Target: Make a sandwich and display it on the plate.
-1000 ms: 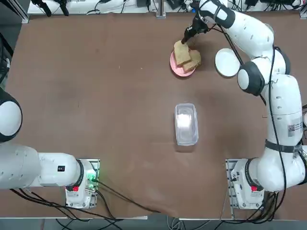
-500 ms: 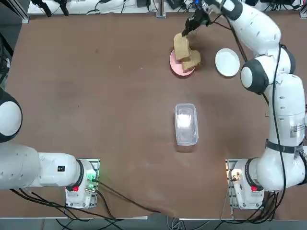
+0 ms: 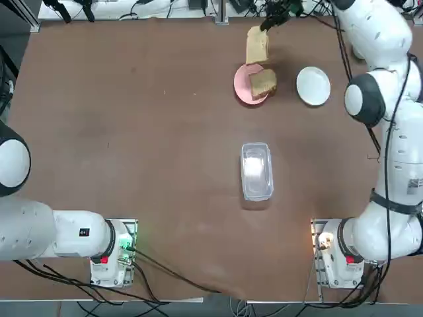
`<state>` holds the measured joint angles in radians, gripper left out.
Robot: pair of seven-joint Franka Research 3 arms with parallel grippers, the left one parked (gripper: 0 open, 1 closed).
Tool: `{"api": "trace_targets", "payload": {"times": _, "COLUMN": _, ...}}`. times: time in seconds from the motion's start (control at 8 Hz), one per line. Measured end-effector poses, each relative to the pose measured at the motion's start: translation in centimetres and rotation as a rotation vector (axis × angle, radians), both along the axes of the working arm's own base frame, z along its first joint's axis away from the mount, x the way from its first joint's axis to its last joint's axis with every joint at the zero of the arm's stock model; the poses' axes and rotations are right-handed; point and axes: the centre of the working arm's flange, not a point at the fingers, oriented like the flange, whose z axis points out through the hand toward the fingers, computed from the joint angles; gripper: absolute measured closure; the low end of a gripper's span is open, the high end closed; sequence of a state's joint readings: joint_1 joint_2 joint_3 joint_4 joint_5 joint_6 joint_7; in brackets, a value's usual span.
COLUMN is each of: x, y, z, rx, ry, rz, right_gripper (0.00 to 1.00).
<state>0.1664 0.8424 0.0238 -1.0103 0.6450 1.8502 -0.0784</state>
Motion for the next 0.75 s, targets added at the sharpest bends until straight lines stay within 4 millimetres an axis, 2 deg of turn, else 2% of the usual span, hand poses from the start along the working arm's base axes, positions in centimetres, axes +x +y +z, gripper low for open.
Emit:
{"api": "trace_targets", "payload": {"times": 0.38, "x": -2.1, "y": -10.9, "z": 2.2, "rx": -0.097, "ry": 0.043, "rz": -0.142, "right_gripper": 0.95}}
{"api": "trace_targets", "payload": {"times": 0.5, "x": -3.2, "y": -13.8, "z": 2.2, "rx": -0.127, "ry": 0.058, "rz": -0.188, "right_gripper": 0.95}}
{"api": "trace_targets", "payload": {"times": 0.75, "x": -5.9, "y": -18.2, "z": 0.9, "rx": -0.170, "ry": 0.048, "rz": -0.304, "right_gripper": 0.95}}
